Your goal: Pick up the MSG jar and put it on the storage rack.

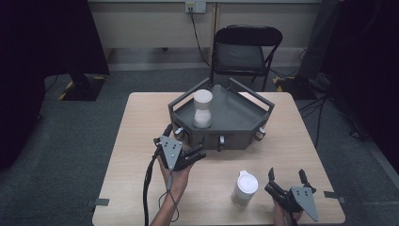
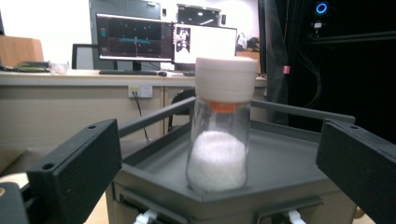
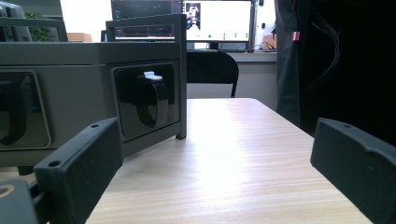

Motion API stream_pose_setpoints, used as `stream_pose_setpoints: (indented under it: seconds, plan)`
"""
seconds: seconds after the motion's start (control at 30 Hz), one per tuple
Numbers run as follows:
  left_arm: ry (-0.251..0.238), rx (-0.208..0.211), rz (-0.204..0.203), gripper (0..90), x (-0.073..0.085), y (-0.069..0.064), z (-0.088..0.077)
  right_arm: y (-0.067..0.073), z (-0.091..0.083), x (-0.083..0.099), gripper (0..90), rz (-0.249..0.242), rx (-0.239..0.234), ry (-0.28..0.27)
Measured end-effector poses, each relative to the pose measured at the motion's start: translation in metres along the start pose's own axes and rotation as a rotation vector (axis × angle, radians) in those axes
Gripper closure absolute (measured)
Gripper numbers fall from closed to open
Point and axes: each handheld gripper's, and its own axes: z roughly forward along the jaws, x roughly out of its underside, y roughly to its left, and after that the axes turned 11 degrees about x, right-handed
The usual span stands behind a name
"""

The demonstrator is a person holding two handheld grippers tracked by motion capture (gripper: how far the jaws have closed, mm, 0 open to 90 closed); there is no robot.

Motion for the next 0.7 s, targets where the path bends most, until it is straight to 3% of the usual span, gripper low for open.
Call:
stream_pose_setpoints:
  seconds: [0.3,0.43,0.7]
  plan:
    - [-0.002,-0.035,0.026,0.1,0.025,-0.008,-0.018,0.0,0.0,0.0,0.9,0.0,0.0,0.0]
    - [0.028,-0.037,-0.008,0.2,0.038,-0.007,-0.023,0.0,0.0,0.0,0.9,0.0,0.0,0.0]
    - [0.057,-0.059,-0.02,0.0,0.062,-0.01,-0.031,0.0,0.0,0.0,0.9,0.0,0.0,0.0]
